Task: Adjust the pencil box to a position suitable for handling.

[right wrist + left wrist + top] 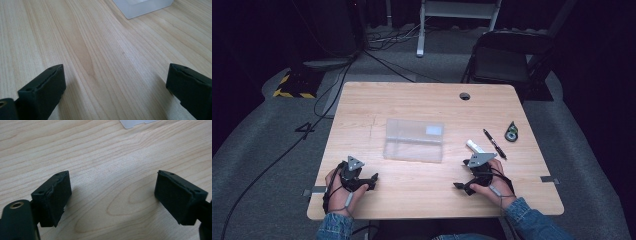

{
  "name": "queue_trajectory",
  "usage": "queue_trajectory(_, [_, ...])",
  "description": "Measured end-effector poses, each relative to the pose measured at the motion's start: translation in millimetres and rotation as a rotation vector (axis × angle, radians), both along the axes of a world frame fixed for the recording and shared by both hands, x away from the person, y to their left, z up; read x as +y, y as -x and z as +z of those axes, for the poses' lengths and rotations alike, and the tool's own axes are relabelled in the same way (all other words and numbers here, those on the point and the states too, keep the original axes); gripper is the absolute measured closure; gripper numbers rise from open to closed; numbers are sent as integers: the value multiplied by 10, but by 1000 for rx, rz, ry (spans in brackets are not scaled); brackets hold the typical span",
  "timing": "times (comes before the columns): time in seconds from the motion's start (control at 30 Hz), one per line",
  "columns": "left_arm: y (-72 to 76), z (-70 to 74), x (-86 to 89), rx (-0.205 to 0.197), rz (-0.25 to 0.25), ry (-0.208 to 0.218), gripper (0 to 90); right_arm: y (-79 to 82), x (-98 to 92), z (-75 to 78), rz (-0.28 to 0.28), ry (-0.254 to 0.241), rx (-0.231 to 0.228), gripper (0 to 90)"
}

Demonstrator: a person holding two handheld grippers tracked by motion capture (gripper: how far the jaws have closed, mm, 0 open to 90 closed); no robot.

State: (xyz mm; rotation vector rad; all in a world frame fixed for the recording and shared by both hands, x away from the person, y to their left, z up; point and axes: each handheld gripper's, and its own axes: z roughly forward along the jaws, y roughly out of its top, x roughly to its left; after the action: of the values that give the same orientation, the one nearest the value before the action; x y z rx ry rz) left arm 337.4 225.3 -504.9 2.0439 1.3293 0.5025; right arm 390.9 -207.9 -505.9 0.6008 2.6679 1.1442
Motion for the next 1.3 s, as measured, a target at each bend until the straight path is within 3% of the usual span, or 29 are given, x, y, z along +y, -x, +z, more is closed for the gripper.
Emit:
queue_trajectory(0.07, [6,3,7,-2,8,6,181,37,-12,9,25,-16,-10,165])
queue_trajectory(0.13, [8,13,26,-3,26,15,227,47,-12,10,19,-14,-12,165])
queue_trajectory(0.2, [-1,39,57,5,59,35,234,47,-12,10,18,-14,-12,165])
queue_trajectory(0.37, [-17,131,81,-19,89,61,238,57,-19,9,18,-15,-11,165])
queue_trajectory(0.53, [-52,280,-8,-56,59,39,231,61,-14,11,7,-17,-5,167])
queue_trajectory(0.7, [-99,391,-97,-87,43,58,227,102,-13,29,-27,-26,-8,228])
queue_trajectory(0.73, [-110,401,-105,-87,47,63,225,122,-32,50,-40,-50,-3,238])
queue_trajectory(0.8, [-157,414,-123,-97,59,75,225,151,-65,87,-65,-81,19,254])
queue_trajectory(1.03, [-341,473,-182,-99,63,83,233,279,-137,123,-76,-56,23,260])
queue_trajectory(1.17, [-456,496,-232,-92,64,111,247,327,-254,131,-116,-43,40,265])
queue_trajectory(1.3, [-581,481,-278,-79,60,100,246,372,-335,142,-141,-45,27,265])
